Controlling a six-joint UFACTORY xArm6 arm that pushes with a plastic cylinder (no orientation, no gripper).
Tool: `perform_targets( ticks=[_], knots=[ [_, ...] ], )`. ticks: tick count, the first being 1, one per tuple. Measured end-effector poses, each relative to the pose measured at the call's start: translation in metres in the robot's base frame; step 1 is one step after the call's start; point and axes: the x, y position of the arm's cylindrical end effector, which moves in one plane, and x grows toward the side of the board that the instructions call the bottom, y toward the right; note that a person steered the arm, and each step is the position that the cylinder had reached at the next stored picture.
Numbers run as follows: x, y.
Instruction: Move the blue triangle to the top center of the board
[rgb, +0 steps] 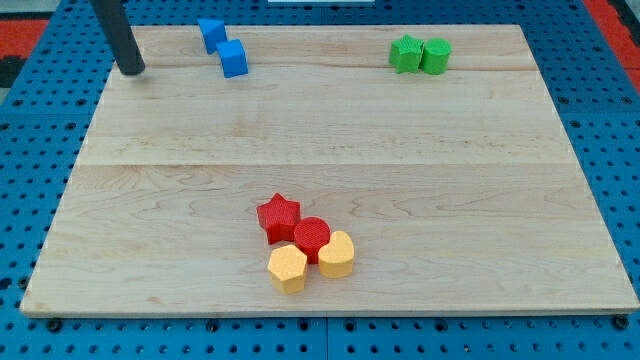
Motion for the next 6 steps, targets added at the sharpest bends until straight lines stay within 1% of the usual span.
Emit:
perform_targets(
  ticks=[1,2,3,4,5,6],
  knots=[
    [-0.05,0.058],
    [-0.064,0.13],
    [-0.053,0.215],
    [-0.039,0.204],
    [-0.03,0.139],
    [-0.012,0.208]
  ],
)
